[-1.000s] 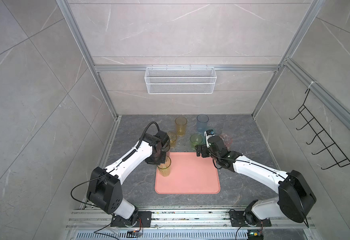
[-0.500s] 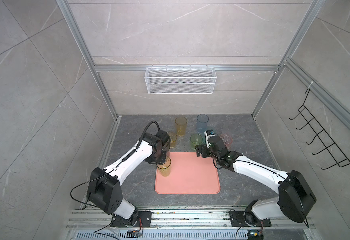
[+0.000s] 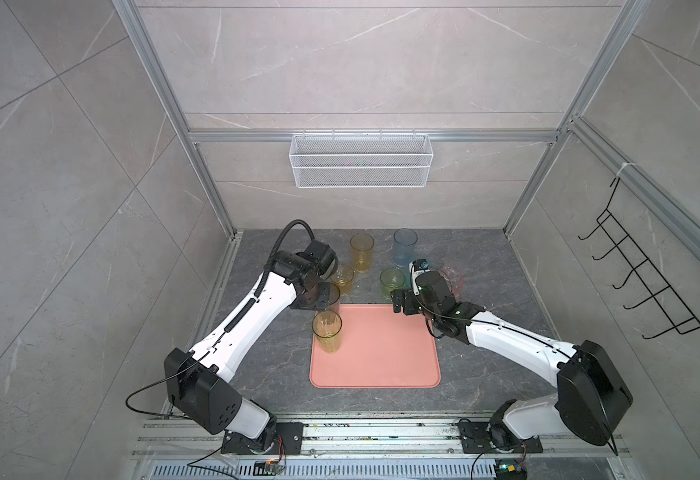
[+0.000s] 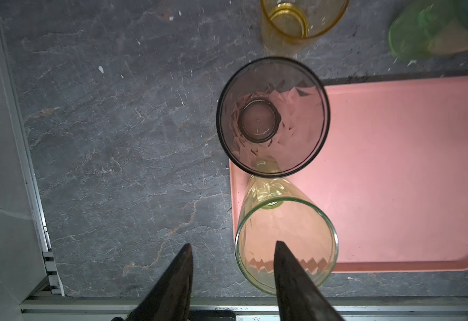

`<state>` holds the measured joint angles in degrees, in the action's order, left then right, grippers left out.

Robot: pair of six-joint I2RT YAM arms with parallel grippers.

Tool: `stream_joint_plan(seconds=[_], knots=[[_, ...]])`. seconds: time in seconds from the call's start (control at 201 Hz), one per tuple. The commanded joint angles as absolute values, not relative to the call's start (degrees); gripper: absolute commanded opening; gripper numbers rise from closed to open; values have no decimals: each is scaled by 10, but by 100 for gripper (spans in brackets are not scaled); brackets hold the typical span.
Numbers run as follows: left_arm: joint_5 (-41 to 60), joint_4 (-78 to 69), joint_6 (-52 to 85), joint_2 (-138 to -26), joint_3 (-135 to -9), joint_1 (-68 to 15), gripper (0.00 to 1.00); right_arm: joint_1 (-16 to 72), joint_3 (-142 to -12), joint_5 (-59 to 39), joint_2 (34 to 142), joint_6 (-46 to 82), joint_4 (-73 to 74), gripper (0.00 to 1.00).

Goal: Place the glasses into the tray
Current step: 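Raise the left gripper and move it toward the yellow glasses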

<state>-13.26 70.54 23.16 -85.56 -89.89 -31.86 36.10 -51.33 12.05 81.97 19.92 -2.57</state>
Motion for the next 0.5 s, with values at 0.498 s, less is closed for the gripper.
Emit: stream_joint_plan(seconds=[0.498], knots=[[-171, 645, 217, -950, -1075, -311, 55, 365, -503, 134, 795, 215, -12, 99]])
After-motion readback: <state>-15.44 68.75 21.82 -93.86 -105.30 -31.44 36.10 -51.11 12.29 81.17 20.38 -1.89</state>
